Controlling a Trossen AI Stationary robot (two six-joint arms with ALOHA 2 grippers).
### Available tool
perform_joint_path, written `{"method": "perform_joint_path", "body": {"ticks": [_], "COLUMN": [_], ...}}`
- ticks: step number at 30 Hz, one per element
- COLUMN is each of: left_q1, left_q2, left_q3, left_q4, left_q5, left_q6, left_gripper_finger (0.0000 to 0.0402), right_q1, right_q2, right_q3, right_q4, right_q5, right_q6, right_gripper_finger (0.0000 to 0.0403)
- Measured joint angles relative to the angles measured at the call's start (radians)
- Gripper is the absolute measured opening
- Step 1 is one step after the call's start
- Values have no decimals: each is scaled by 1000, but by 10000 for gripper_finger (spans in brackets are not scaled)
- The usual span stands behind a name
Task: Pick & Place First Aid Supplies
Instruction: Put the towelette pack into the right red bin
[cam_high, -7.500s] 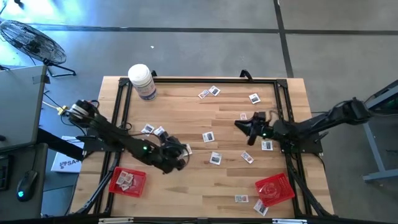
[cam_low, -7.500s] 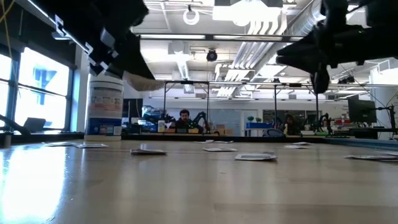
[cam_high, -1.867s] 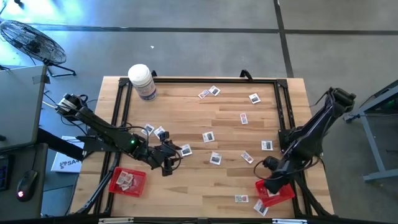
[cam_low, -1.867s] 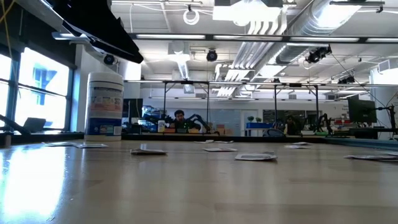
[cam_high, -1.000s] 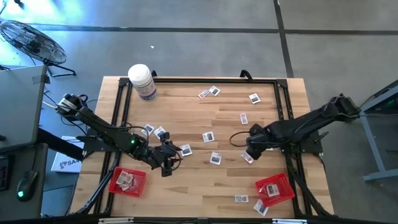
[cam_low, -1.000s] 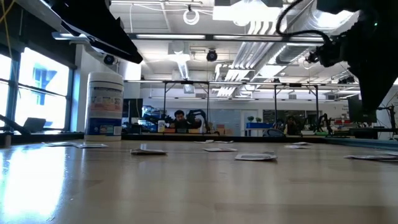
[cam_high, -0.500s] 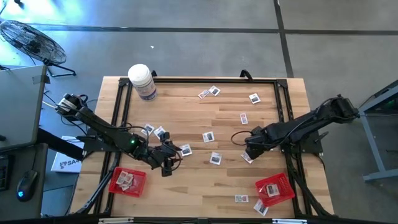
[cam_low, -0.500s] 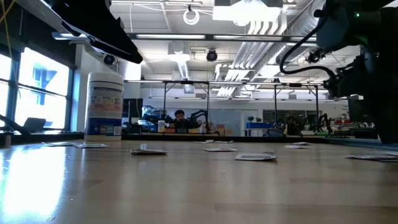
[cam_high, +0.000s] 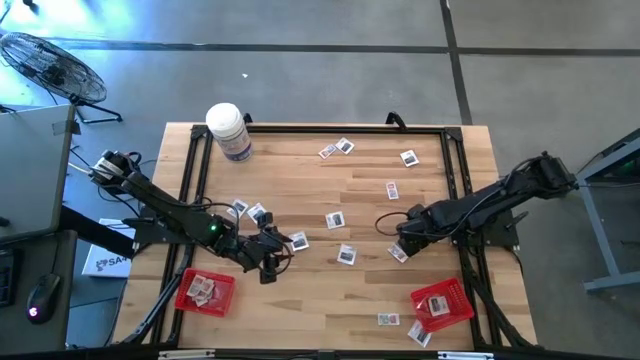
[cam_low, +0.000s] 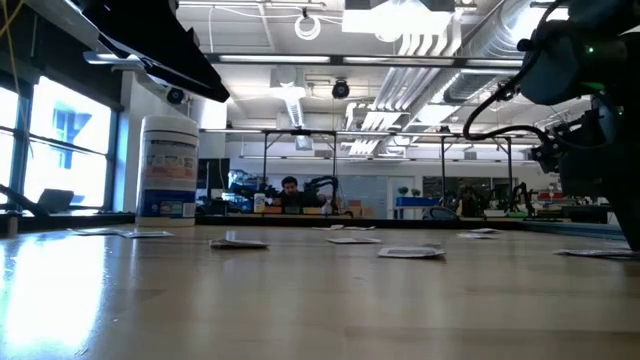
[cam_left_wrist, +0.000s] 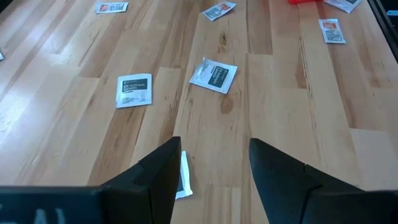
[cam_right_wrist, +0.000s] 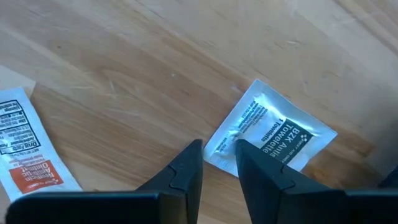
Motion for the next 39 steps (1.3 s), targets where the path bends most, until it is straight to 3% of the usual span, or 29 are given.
{"method": "perform_joint_path", "body": {"ticks": [22,28,33,39], "left_q1": [0,0,0,0], "left_q2": [0,0,0,0], "left_q3": [0,0,0,0], "left_q4": [0,0,0,-1], "left_q5": [2,2,2,2], "left_q6": [0,0,0,0], "left_gripper_finger": [186,186,186,186], "right_q1": [-2,-50,-55,9], "right_q2": [4,3,-2,-5], "right_q3": [0,9,132,335], "right_q4": [-5,-23,-196,-354], "right_q5": [14,-15,40,-31], "right_q6": [8,-82,-148,-185], "right_gripper_finger": [29,3,2,3]}}
